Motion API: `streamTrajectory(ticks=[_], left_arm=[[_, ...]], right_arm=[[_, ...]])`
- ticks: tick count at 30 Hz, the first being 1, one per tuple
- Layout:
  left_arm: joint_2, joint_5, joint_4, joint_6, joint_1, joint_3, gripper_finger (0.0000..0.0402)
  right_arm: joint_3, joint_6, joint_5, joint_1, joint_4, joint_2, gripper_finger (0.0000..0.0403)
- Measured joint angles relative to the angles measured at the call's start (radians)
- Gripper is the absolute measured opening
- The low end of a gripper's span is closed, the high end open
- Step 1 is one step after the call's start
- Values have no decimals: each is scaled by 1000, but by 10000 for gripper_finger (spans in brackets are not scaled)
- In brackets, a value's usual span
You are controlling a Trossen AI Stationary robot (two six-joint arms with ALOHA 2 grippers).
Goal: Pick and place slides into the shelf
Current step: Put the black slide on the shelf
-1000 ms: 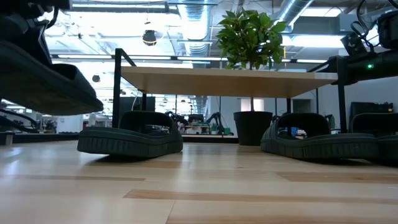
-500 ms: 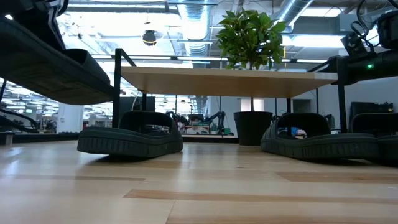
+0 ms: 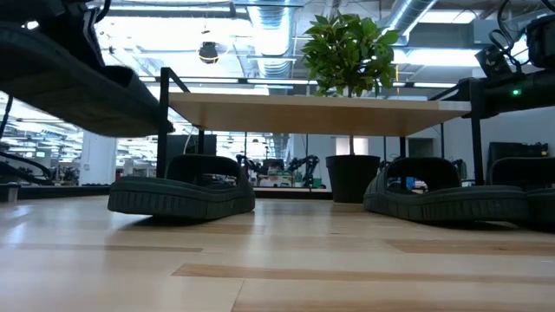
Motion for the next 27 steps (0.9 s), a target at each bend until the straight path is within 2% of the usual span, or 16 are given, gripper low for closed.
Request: streamTrajectory(ticks=[4, 14, 27], left_arm=[[-69, -18, 0, 22, 13, -27, 0], [-265, 5, -1, 26, 95, -186, 0], [-389, -72, 0, 267, 277, -128, 0]], right_arm=[[0, 0, 0, 0, 0, 0, 0], [0, 0, 0, 0, 0, 0, 0], [0, 0, 0, 0, 0, 0, 0]])
